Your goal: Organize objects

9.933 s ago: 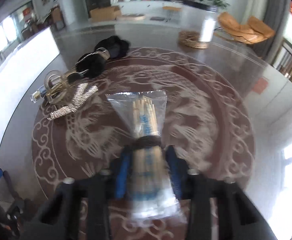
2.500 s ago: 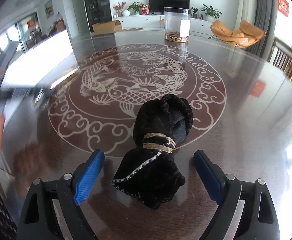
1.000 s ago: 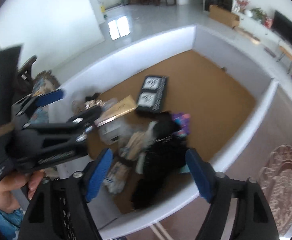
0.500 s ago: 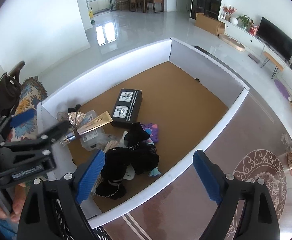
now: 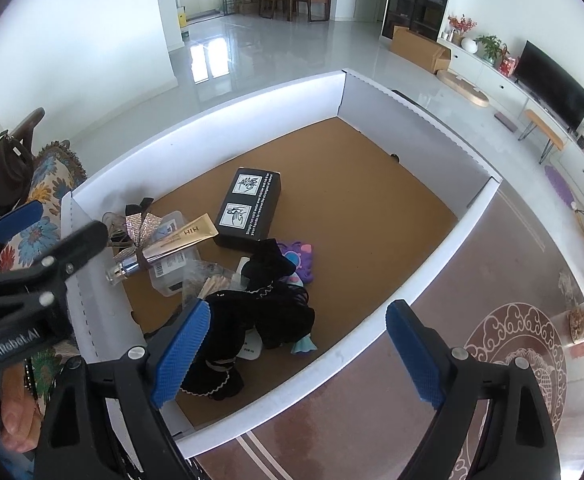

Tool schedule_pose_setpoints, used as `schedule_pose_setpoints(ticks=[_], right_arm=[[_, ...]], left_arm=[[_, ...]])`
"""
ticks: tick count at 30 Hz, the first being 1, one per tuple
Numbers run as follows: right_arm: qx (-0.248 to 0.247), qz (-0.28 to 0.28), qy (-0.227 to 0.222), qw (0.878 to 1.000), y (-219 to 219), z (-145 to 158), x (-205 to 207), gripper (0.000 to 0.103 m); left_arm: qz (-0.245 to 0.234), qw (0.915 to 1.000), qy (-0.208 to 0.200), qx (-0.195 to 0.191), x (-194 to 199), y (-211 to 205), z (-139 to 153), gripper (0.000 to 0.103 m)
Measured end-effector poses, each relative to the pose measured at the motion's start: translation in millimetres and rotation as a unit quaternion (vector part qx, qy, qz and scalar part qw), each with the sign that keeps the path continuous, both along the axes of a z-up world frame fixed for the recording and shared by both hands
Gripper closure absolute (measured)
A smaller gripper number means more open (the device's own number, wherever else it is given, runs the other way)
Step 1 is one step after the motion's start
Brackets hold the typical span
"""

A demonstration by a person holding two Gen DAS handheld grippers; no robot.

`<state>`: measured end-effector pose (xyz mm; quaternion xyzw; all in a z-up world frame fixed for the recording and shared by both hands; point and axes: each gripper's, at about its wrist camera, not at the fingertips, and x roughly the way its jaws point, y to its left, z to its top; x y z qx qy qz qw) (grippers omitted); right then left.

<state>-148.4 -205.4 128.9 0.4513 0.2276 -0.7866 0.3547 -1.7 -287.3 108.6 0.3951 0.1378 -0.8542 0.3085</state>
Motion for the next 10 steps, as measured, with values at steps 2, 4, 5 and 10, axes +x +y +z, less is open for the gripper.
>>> schedule_pose_setpoints(ticks=[2, 4, 5, 10], right_arm=[[0.0, -0.002, -0.001, 1.0, 1.2, -0.7, -0.7, 0.013], [0.0, -0.003, -0.001, 1.0, 1.9, -2.2, -1.5, 0.013], [0.001, -0.004, -0.002, 1.0, 2.0, -2.8, -1.8, 0.013], [-0.001, -0.004, -0.004, 1.0, 0.6, -3.1, -2.8, 0.013]], left_arm=[[0.001, 1.0, -0.001, -0.003, -0.6, -0.4, 0.2, 0.003], [-0.001, 1.0, -0.004, -0.005, -1.9, 0.1, -0.3, 0.003], [0.0, 1.0, -0.005, -0.008, -2.0, 0.6, -0.7, 0.003], [0.01, 0.9993, 0.012, -0.035, 2.4, 7.2, 3.2, 0.003]])
